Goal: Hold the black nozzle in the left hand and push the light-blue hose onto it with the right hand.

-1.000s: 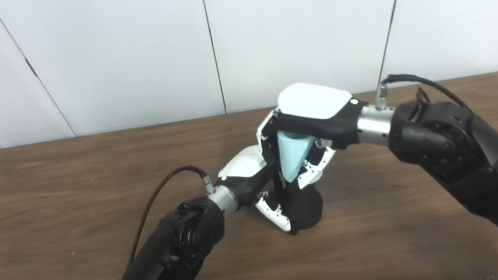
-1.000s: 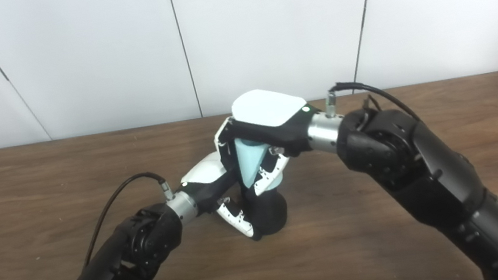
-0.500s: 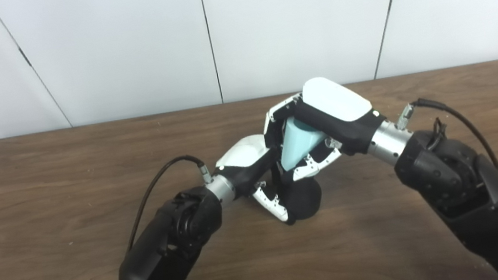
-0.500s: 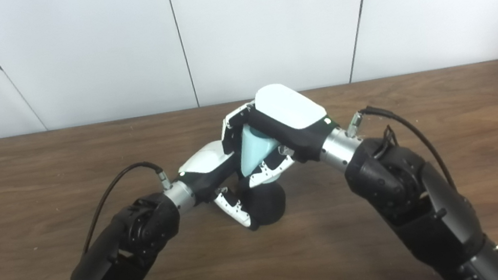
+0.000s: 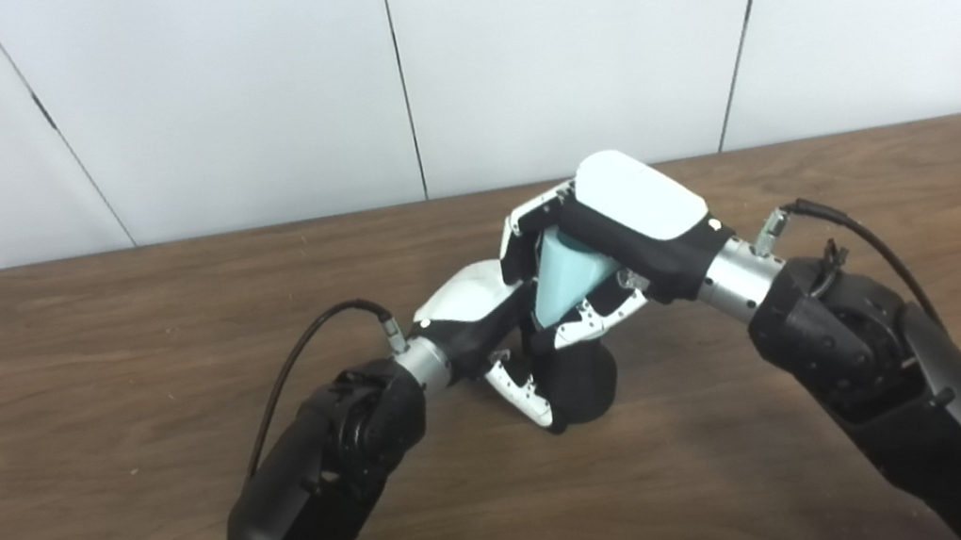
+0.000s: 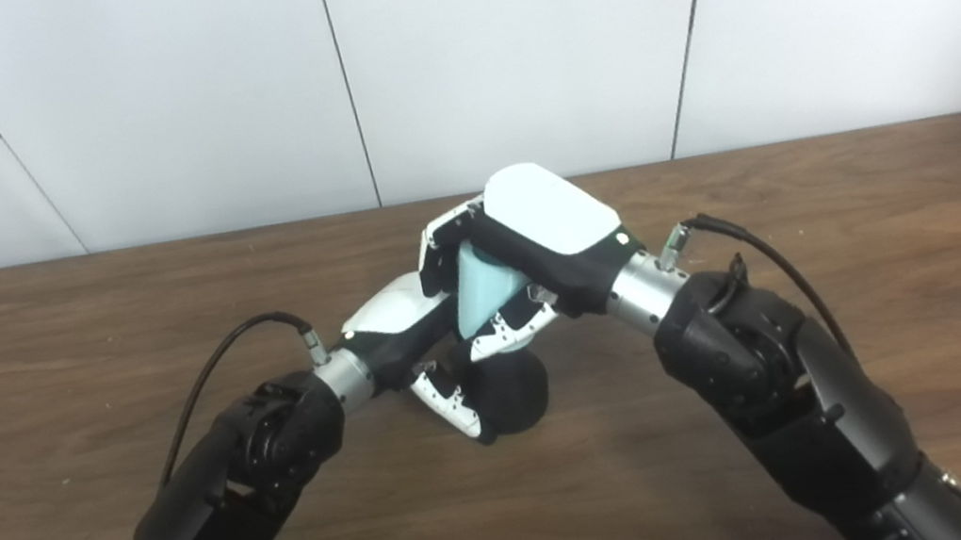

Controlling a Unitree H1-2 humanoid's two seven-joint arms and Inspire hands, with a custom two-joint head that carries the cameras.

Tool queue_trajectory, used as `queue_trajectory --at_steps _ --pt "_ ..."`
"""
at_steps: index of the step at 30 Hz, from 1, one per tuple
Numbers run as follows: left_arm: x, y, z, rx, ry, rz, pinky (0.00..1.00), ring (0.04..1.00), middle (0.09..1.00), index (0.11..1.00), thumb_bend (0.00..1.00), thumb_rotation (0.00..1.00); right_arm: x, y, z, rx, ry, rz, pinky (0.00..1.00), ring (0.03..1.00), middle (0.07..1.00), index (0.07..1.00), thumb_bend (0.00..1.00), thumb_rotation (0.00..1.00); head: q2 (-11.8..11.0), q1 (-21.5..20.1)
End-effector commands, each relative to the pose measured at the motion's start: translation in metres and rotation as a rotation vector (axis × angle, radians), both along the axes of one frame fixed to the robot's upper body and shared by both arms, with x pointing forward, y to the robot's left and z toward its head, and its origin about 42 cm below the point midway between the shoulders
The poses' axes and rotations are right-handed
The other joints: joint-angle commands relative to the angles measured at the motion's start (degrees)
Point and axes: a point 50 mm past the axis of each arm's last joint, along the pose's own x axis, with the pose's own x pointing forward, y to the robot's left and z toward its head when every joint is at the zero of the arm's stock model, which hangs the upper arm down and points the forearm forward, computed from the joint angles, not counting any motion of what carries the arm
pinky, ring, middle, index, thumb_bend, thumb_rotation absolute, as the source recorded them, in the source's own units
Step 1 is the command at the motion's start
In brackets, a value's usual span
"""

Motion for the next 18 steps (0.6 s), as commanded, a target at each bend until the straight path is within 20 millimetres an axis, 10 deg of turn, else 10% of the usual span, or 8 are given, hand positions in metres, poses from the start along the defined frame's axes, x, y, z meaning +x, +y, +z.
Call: queue_trajectory --at_steps 1,6,18 --pt "-0.003 0.009 -0.023 0.091 0.089 0.021 1.0 0.593 0.488 0.481 0.53 0.0 0.003 -0.004 -0.006 -0.097 0.039 0.008 0.36 0.441 0.514 0.503 0.5 0.0 -0.05 -0.04" --pt "-0.003 0.009 -0.023 0.088 0.092 0.021 1.0 0.593 0.486 0.483 0.53 0.0 -0.001 -0.003 0.009 -0.205 -0.011 -0.02 0.43 0.635 0.774 0.716 0.88 0.02 -0.16 0.0" --pt "-0.003 0.008 -0.025 0.086 0.085 0.017 1.0 0.593 0.487 0.482 0.53 0.0 0.001 -0.009 0.042 -0.311 -0.114 -0.039 0.81 0.917 0.947 0.877 0.99 0.28 -0.41 -0.26"
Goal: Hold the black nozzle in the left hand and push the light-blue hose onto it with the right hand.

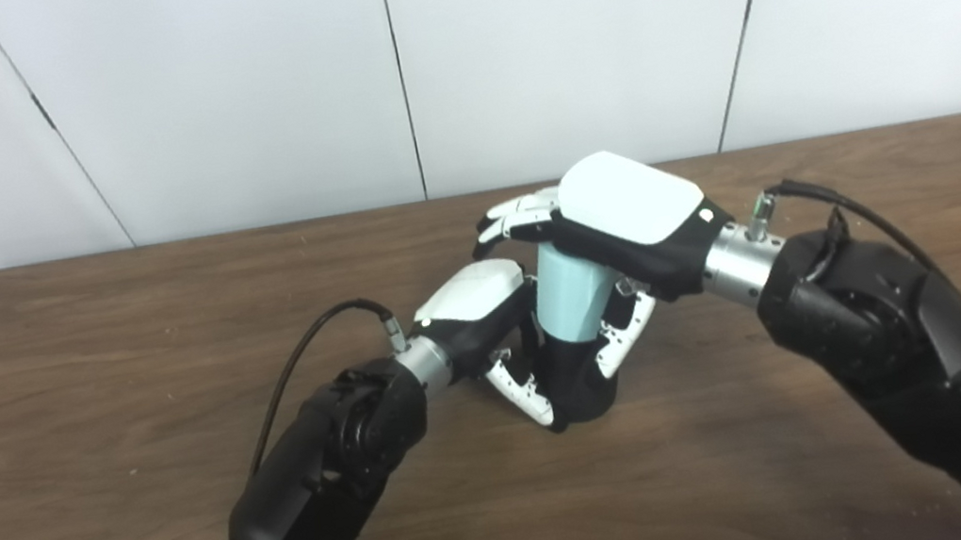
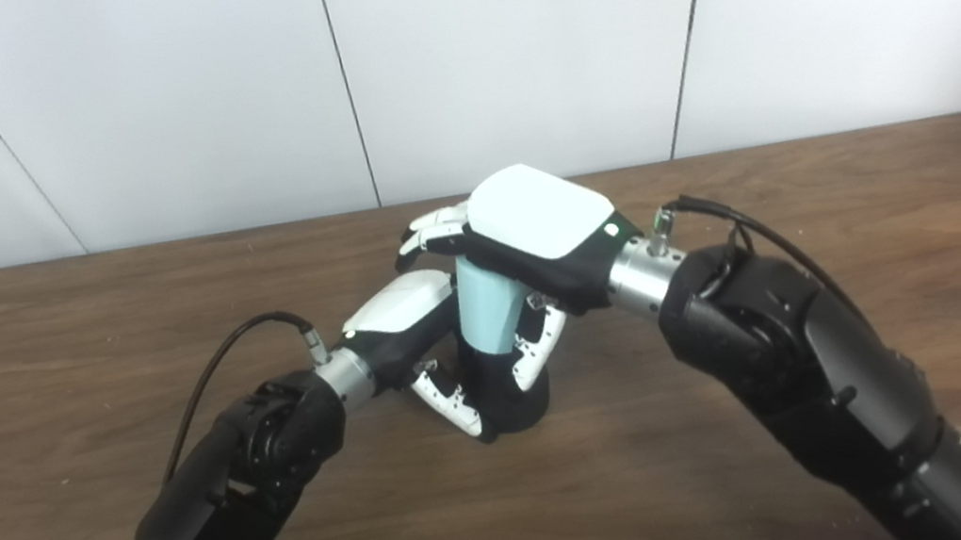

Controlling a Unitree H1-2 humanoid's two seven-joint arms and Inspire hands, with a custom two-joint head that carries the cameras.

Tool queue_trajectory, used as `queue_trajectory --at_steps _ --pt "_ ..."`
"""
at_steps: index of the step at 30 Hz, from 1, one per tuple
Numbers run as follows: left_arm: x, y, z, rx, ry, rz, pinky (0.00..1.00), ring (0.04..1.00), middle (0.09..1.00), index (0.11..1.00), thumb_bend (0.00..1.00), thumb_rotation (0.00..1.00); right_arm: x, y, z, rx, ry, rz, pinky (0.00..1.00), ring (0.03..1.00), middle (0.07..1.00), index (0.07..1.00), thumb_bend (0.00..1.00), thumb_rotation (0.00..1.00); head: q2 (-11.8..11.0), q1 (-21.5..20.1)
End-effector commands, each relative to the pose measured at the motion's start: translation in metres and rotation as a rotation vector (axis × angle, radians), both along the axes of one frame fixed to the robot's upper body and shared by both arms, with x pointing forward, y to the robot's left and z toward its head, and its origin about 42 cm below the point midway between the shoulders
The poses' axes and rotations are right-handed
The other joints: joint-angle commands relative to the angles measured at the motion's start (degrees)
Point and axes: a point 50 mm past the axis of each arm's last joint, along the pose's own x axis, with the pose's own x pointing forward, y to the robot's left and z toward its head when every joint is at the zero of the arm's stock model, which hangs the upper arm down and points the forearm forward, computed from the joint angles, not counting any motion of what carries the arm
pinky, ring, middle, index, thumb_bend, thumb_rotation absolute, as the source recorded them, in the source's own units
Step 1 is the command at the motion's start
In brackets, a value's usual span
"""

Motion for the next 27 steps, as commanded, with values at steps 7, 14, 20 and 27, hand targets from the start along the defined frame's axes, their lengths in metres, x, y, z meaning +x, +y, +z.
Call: queue_trajectory --at_steps 7,14,20,27 --pt "-0.004 0.008 -0.026 0.085 0.089 0.013 1.0 0.593 0.487 0.482 0.53 0.0 0.002 -0.008 0.024 -0.024 -0.089 -0.019 0.86 0.947 0.977 0.902 0.99 0.3 -0.17 -0.09" --pt "-0.004 0.009 -0.027 0.086 0.092 0.013 1.0 0.594 0.486 0.482 0.53 0.0 0.001 -0.013 0.041 0.014 -0.092 -0.021 0.91 0.987 1.0 0.948 1.0 0.31 -0.27 -0.38" --pt "-0.003 0.007 -0.028 0.089 0.087 0.01 1.0 0.592 0.486 0.482 0.53 0.0 0.006 -0.021 0.063 0.077 -0.08 -0.024 0.96 1.0 1.0 0.999 1.0 0.37 -0.32 -0.46" --pt "-0.004 0.006 -0.029 0.087 0.091 0.01 1.0 0.592 0.486 0.483 0.53 0.0 0.007 -0.027 0.066 0.107 -0.065 -0.026 0.98 1.0 1.0 1.0 1.0 0.41 -0.35 -0.41"
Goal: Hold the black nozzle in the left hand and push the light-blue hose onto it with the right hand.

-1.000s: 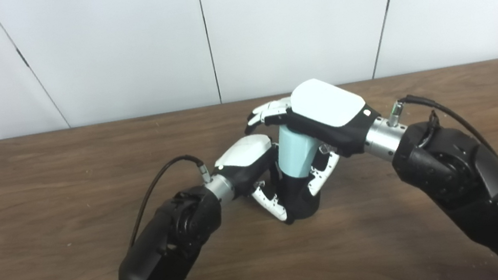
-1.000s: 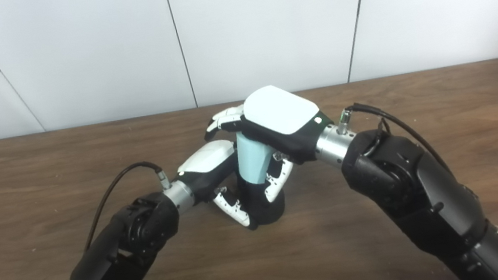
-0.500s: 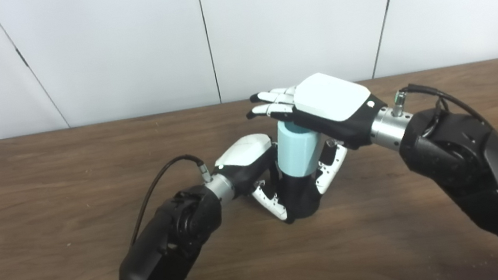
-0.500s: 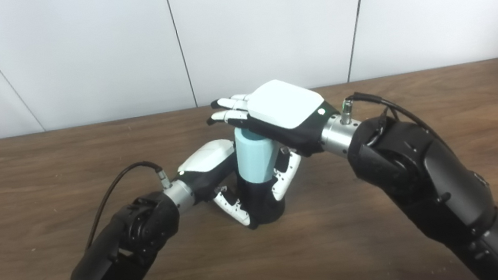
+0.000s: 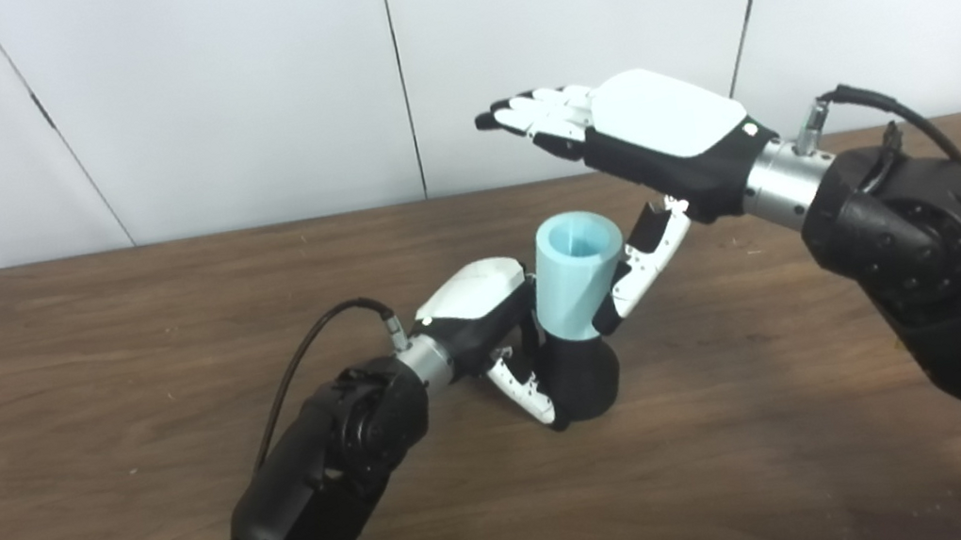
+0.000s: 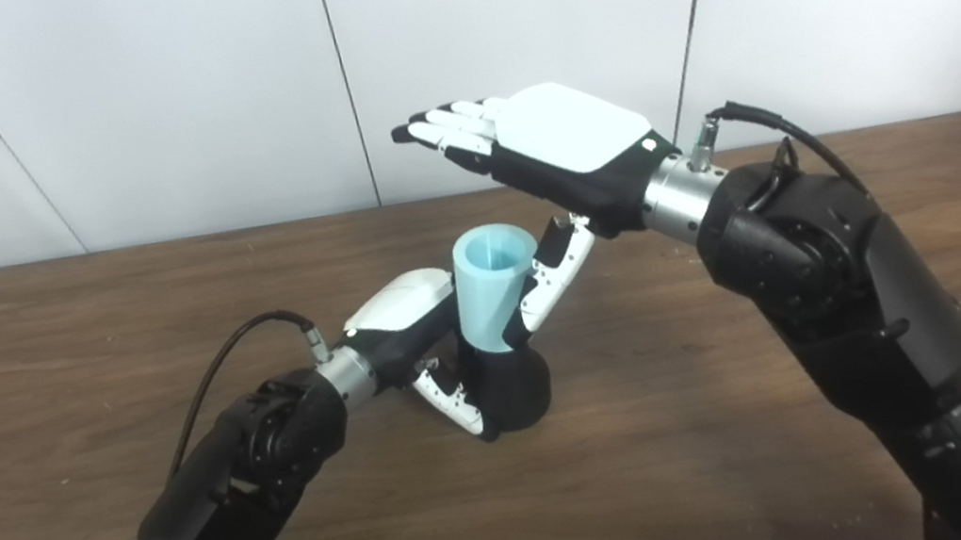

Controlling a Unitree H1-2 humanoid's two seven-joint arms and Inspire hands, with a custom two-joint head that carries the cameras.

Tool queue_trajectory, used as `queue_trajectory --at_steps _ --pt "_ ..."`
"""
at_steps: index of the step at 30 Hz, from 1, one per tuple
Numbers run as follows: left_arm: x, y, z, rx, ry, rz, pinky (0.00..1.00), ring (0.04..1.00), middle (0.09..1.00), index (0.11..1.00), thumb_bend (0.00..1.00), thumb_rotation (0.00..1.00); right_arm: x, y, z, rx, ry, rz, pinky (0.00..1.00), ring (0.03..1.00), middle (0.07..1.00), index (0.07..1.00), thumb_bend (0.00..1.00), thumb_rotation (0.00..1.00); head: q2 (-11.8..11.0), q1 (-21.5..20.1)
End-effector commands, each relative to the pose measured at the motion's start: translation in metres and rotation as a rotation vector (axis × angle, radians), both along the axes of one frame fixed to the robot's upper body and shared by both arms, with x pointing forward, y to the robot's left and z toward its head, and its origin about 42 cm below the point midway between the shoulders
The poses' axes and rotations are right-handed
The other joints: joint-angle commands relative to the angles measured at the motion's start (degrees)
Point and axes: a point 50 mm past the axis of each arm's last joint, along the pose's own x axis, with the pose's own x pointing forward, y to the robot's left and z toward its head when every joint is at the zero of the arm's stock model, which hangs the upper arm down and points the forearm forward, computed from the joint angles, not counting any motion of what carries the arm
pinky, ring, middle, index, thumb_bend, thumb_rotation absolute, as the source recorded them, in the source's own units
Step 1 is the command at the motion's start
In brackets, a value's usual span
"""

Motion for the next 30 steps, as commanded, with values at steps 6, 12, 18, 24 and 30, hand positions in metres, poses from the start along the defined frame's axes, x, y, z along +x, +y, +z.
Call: queue_trajectory --at_steps 6,12,18,24,30 --pt "-0.005 0.008 -0.028 0.092 0.09 0.011 1.0 0.592 0.486 0.482 0.53 0.0 -0.009 -0.011 0.02 0.016 -0.065 0.006 0.98 1.0 1.0 1.0 1.0 0.42 -0.06 0.08" --pt "-0.004 0.01 -0.028 0.087 0.092 0.016 1.0 0.592 0.492 0.478 0.53 0.0 -0.022 -0.023 0.015 -0.002 -0.023 0.04 0.99 1.0 1.0 1.0 1.0 0.44 -0.08 0.05" --pt "-0.004 0.011 -0.027 0.086 0.089 0.019 1.0 0.592 0.491 0.478 0.53 0.0 -0.033 -0.032 0.01 -0.024 0.068 0.071 1.0 1.0 1.0 1.0 1.0 0.49 -0.54 0.02" --pt "-0.004 0.011 -0.028 0.088 0.088 0.022 1.0 0.592 0.486 0.483 0.53 0.0 -0.039 -0.033 0.006 -0.019 0.126 0.071 1.0 1.0 1.0 1.0 1.0 0.46 -0.45 -0.06" --pt "-0.003 0.011 -0.027 0.091 0.084 0.016 1.0 0.592 0.486 0.482 0.53 0.0 -0.042 -0.03 0.001 -0.008 0.168 0.082 1.0 1.0 1.0 1.0 0.98 0.44 -0.45 -0.05"
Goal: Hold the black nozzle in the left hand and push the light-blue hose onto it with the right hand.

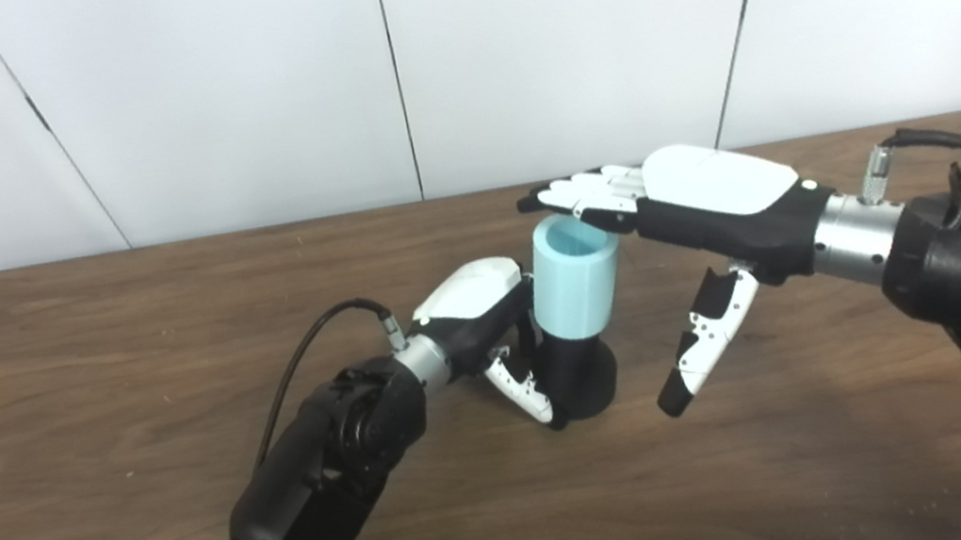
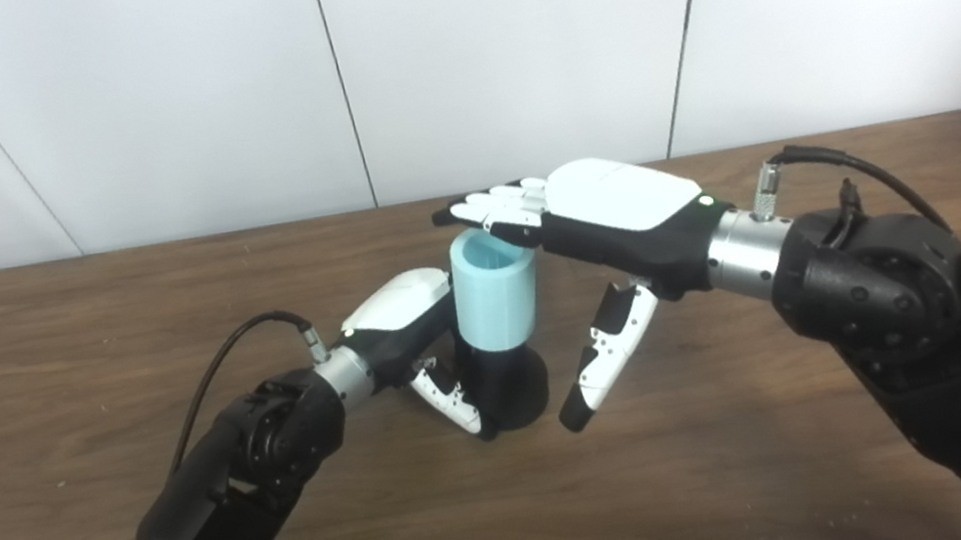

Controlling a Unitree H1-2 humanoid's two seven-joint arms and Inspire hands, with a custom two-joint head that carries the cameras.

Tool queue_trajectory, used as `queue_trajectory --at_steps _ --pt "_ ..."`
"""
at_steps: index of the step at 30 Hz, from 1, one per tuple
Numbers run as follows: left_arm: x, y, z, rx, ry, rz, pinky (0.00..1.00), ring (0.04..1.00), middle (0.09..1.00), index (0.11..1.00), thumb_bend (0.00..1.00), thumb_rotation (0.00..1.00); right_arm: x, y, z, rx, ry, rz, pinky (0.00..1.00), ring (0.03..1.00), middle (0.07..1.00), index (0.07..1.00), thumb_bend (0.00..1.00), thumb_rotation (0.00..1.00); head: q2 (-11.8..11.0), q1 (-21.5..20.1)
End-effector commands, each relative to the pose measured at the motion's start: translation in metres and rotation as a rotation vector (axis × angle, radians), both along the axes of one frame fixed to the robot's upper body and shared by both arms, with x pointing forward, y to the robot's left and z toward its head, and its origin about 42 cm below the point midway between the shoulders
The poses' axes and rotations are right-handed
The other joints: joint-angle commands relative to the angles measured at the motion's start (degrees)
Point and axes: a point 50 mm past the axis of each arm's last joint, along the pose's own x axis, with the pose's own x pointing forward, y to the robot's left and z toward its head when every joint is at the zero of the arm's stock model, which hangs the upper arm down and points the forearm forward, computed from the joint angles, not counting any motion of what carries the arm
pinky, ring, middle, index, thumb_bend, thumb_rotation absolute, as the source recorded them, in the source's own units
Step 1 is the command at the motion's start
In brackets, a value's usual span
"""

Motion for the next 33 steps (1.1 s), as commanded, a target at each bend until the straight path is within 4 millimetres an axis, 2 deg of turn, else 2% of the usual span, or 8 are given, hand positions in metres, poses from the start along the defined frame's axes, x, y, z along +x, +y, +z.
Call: queue_trajectory --at_steps 1,12,22,33 --pt "-0.004 0.011 -0.027 0.092 0.081 0.013 1.0 0.592 0.487 0.482 0.53 0.0 -0.004 0.0 0.014 0.003 -0.051 0.023 1.0 1.0 1.0 1.0 0.98 0.44 0.07 -0.05" --pt "-0.003 0.012 -0.025 0.098 0.076 0.013 1.0 0.592 0.487 0.482 0.53 0.0 -0.008 0.008 -0.006 -0.014 -0.006 0.047 1.0 1.0 1.0 1.0 0.98 0.42 0.34 0.18" --pt "-0.006 0.008 -0.025 0.096 0.081 0.01 1.0 0.592 0.488 0.481 0.53 0.0 -0.006 0.016 -0.028 -0.153 0.03 0.054 1.0 1.0 1.0 1.0 1.0 0.44 0.47 0.27" --pt "-0.004 0.012 -0.023 0.093 0.08 0.009 1.0 0.59 0.488 0.481 0.53 0.0 -0.008 0.016 -0.045 -0.248 -0.017 0.088 1.0 1.0 1.0 1.0 1.0 0.49 1.06 0.79"
